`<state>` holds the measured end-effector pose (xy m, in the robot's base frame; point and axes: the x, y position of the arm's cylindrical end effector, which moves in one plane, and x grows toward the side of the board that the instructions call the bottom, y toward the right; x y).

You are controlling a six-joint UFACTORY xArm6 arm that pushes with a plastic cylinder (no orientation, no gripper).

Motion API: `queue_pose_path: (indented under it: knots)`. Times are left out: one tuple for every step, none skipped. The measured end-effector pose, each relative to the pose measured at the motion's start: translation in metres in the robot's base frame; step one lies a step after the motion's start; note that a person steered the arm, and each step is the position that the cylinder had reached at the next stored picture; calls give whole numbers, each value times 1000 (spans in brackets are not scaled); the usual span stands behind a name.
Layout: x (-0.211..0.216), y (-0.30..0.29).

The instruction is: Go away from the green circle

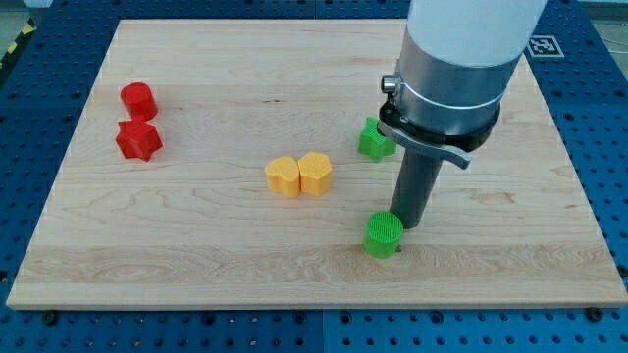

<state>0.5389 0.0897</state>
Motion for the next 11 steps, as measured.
queue_pose_path:
  knots:
    - [0, 0]
    - [-1, 2]
    - [-1, 15]
    - [-3, 28]
    - [-3, 39]
    - [-3, 48]
    - [-3, 61]
    - [-3, 69]
    - [-2, 80]
    - [1, 92]
    - [1, 98]
